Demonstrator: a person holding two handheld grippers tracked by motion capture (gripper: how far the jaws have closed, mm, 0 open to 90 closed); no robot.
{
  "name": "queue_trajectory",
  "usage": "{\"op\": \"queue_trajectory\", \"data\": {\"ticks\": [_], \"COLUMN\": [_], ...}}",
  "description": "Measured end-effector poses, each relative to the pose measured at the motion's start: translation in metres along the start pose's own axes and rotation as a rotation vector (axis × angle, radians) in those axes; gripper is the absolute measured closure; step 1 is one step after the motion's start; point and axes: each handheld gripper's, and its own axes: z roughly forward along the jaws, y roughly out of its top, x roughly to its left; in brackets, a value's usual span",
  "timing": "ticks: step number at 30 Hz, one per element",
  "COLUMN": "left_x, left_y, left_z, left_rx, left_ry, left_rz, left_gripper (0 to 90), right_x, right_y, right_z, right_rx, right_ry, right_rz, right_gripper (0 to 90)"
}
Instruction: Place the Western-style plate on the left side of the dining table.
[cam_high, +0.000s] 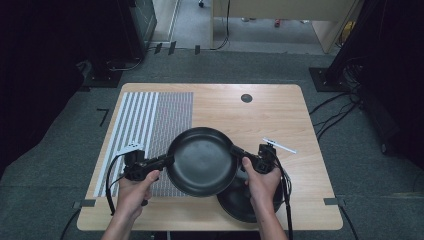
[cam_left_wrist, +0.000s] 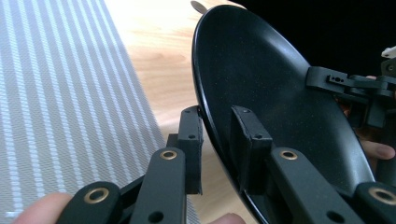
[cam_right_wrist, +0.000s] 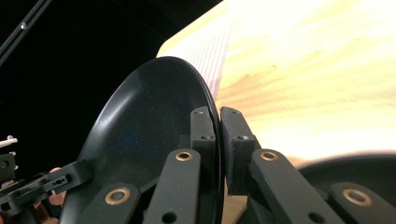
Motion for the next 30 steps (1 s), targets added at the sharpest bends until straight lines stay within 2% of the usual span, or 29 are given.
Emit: {"op": "queue_trajectory", "data": {"ticks": [2,3,4,5,6,7,8,9,10,13,16,17,18,20,21,26,28,30], "left_x": [0.011,0.011,0.014,0.021,0.021,0.025,0.028,0.034,0.034,0.045,0.051,0.058,0.058,0.066,0.074,0.087,0.094,0.098], "left_y": [0.006,0.006,0.008,0.011,0.011,0.013,0.014,0.017,0.017,0.024,0.027,0.029,0.029,0.03,0.031,0.033,0.032,0.032], "left_z": [-0.006,-0.006,-0.008,-0.013,-0.013,-0.015,-0.017,-0.021,-0.021,-0.027,-0.029,-0.031,-0.031,-0.032,-0.032,-0.034,-0.034,-0.033], "left_rx": [-0.014,-0.014,-0.019,-0.035,-0.035,-0.041,-0.044,-0.057,-0.057,-0.076,-0.082,-0.082,-0.082,-0.084,-0.092,-0.109,-0.137,-0.141], "left_ry": [0.014,0.014,0.015,0.017,0.017,0.021,0.026,0.04,0.04,0.06,0.067,0.074,0.074,0.078,0.089,0.108,0.133,0.159], "left_rz": [-0.016,-0.016,-0.025,-0.04,-0.04,-0.045,-0.049,-0.056,-0.056,-0.067,-0.074,-0.085,-0.085,-0.1,-0.118,-0.146,-0.159,-0.162], "left_gripper": [75.3,75.3,75.5,75.7,75.8,75.9,75.9,75.8,75.8,75.8,75.8,75.9,75.9,75.9,76.1,76.5,76.9,77.1], "right_x": [0.008,0.008,0.014,0.016,0.016,0.022,0.022,0.028,0.028,0.039,0.043,0.045,0.046,0.047,0.049,0.052,0.052,0.052], "right_y": [0.005,0.005,0.009,0.01,0.01,0.013,0.013,0.016,0.016,0.021,0.023,0.025,0.026,0.026,0.026,0.027,0.028,0.028], "right_z": [0.013,0.013,0.022,0.027,0.027,0.036,0.036,0.045,0.045,0.062,0.071,0.08,0.085,0.09,0.1,0.118,0.131,0.14], "right_rx": [0.011,0.011,0.021,0.024,0.024,0.034,0.034,0.041,0.041,0.05,0.056,0.067,0.073,0.078,0.085,0.104,0.119,0.135], "right_ry": [0.007,0.007,0.015,0.018,0.018,0.028,0.028,0.028,0.028,0.035,0.038,0.04,0.041,0.041,0.04,0.043,0.054,0.056], "right_rz": [-0.012,-0.012,-0.019,-0.022,-0.022,-0.022,-0.022,-0.034,-0.034,-0.044,-0.046,-0.046,-0.044,-0.045,-0.046,-0.046,-0.037,-0.044], "right_gripper": [85.5,85.5,85.6,85.6,85.6,85.7,85.7,85.7,85.7,85.6,85.6,85.6,85.6,85.6,85.6,85.6,85.6,85.4]}}
